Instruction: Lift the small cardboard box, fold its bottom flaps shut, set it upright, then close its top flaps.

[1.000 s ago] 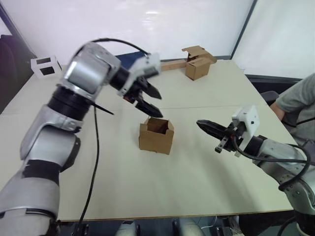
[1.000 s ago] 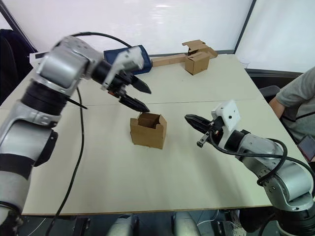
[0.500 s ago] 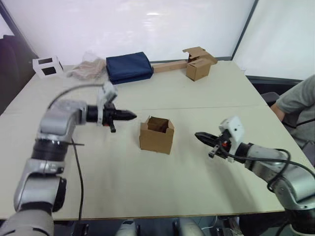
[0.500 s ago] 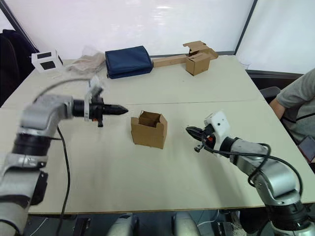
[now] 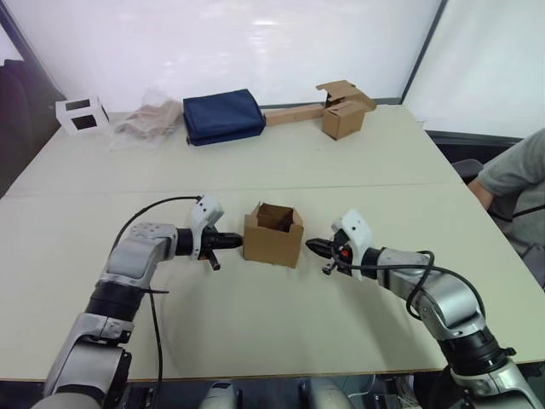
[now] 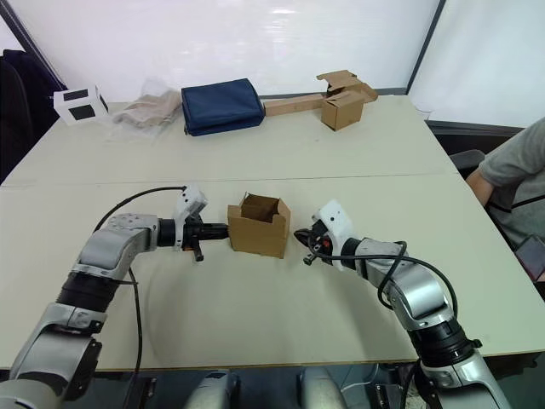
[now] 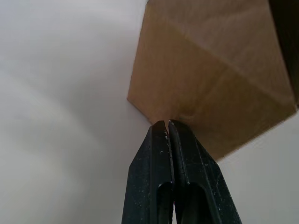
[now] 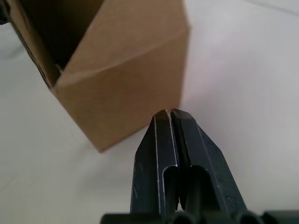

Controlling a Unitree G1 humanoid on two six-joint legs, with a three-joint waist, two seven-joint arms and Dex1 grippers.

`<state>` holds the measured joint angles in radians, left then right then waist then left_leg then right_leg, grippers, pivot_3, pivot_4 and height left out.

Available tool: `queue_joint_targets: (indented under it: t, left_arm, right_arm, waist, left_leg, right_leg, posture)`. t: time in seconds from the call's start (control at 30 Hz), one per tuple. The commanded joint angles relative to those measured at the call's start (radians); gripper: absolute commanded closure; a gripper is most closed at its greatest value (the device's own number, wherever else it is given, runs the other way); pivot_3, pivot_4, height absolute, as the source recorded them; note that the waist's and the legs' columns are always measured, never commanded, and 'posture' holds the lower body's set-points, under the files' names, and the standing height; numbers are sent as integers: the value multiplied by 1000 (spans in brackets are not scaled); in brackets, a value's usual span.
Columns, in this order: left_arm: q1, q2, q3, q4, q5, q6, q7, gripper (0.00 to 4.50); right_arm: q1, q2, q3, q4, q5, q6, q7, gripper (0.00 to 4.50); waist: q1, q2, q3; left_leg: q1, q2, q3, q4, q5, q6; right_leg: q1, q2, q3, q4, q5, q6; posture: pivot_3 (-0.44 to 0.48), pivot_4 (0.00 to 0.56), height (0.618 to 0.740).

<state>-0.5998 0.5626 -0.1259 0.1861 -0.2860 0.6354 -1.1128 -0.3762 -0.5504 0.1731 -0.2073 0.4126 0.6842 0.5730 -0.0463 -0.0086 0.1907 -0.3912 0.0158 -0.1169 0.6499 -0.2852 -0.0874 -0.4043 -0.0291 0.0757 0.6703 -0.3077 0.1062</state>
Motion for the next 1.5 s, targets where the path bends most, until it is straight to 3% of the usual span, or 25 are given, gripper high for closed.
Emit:
queue_joint_targets:
  t: [0.03, 0.33, 0.5, 0.7, 0.87, 1.23, 1.5]
  left_arm:
    - [32, 32, -6, -83, -33, 19, -41, 4432]
    - [93, 69, 2, -140, -38, 31, -35, 4432]
    - [99, 101, 31, -124, -30, 3, -22, 4432]
    - [42, 78, 177, -123, -161, 10, -13, 4432]
    - [15, 61, 200, -175, -237, 67, -2, 4432]
    - [-6, 13, 139, -176, -234, 53, 32, 4432]
    - [7, -15, 13, -94, -112, -32, 51, 4432]
  right_arm:
    - [-35, 23, -1, 5, -11, -9, 27, 4500]
    - [-56, 52, 20, 33, -40, -10, 71, 4500]
    - [-64, 10, 23, 63, -106, 10, 68, 4500]
    - [-104, 16, -124, 99, -61, -73, 75, 4500]
    - [-158, 54, -182, 90, 21, -92, 141, 4500]
    - [-179, 86, -91, 114, 46, -87, 277, 4500]
    - [-202, 95, 63, 249, -115, -191, 319, 4500]
  waist:
    - [1, 0, 0]
    - [1, 0, 0]
    - [2, 0, 0]
    - [2, 0, 0]
    - [0, 0, 0]
    - [1, 0, 0]
    - [-2, 0, -2]
  left_leg:
    - [0, 0, 0, 0, 0, 0]
    - [0, 0, 0, 0, 0, 0]
    - [0, 0, 0, 0, 0, 0]
    - [0, 0, 0, 0, 0, 0]
    - [0, 0, 0, 0, 0, 0]
    - [0, 0, 0, 1, 0, 0]
    - [1, 0, 0, 1, 0, 0]
  right_leg:
    - [0, 0, 0, 0, 0, 0]
    - [0, 0, 0, 0, 0, 0]
    - [0, 0, 0, 1, 0, 0]
    - [0, 0, 0, 1, 0, 0]
    - [0, 0, 0, 0, 0, 0]
    - [0, 0, 0, 1, 0, 0]
    - [0, 0, 0, 1, 0, 0]
  posture:
    - [0, 150, 740]
    - [0, 150, 740]
    - [0, 150, 740]
    - [0, 150, 740]
    - [0, 150, 740]
    - [0, 150, 740]
    - [0, 150, 740]
